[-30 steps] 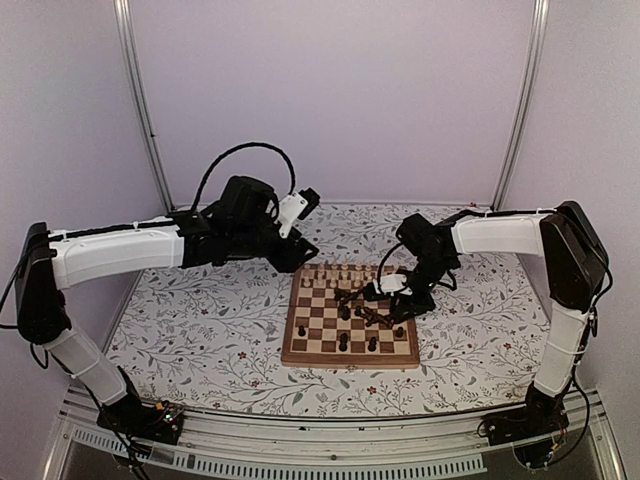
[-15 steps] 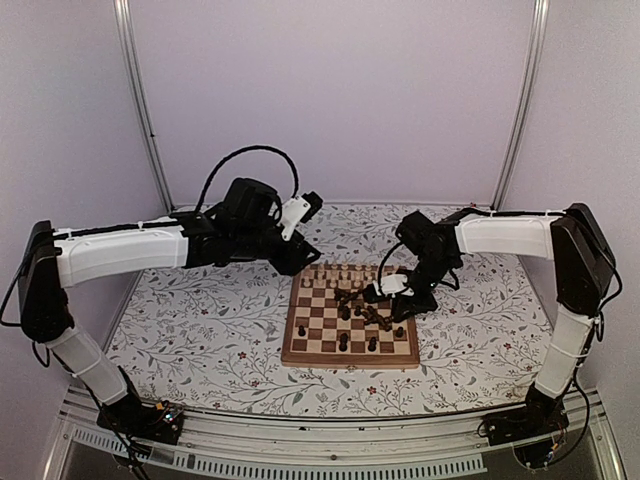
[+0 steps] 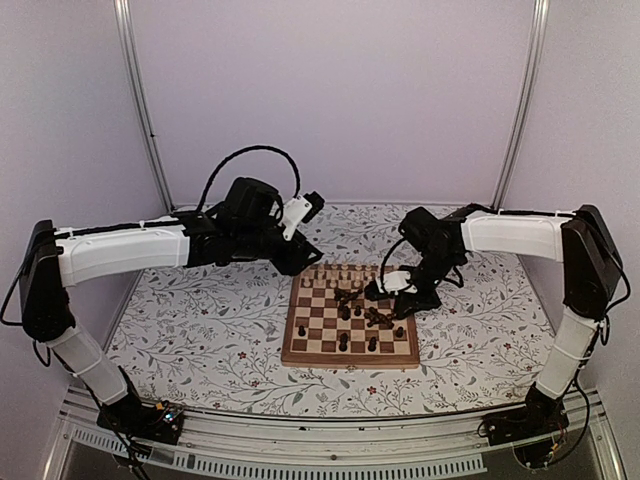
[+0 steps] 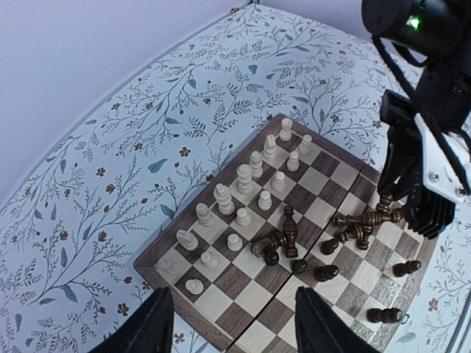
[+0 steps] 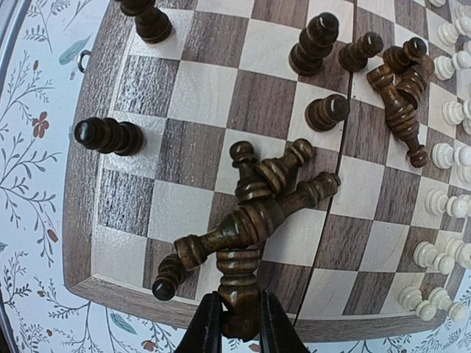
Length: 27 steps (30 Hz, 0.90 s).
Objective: Set up the chess pieces on the board
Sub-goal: Pick up the chess piece from the chessboard.
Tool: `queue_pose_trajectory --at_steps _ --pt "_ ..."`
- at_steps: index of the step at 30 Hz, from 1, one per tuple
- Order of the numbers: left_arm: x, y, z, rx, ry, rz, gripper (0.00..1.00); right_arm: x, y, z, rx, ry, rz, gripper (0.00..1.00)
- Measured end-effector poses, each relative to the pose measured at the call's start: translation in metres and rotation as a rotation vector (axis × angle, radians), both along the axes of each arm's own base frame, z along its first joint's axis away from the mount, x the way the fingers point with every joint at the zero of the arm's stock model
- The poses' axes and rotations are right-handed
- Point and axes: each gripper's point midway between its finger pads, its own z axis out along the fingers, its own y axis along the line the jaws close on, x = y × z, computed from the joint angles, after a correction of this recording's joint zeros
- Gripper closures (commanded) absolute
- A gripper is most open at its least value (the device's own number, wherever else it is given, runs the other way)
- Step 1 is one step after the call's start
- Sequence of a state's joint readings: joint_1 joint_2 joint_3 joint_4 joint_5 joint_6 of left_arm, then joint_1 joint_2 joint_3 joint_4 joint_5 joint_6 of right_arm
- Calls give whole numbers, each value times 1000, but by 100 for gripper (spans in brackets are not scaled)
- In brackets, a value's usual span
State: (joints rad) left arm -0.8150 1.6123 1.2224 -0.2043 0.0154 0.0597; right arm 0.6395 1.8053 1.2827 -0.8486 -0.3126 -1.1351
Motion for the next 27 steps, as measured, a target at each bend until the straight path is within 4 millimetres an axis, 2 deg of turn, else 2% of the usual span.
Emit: queue_pose_trajectory --at_steps 16,27 --pt "-1 0 0 -2 2 -3 42 12 7 22 40 -38 -75 89" --pt "-2 -2 1 -6 8 -14 41 24 12 49 76 -97 -98 89"
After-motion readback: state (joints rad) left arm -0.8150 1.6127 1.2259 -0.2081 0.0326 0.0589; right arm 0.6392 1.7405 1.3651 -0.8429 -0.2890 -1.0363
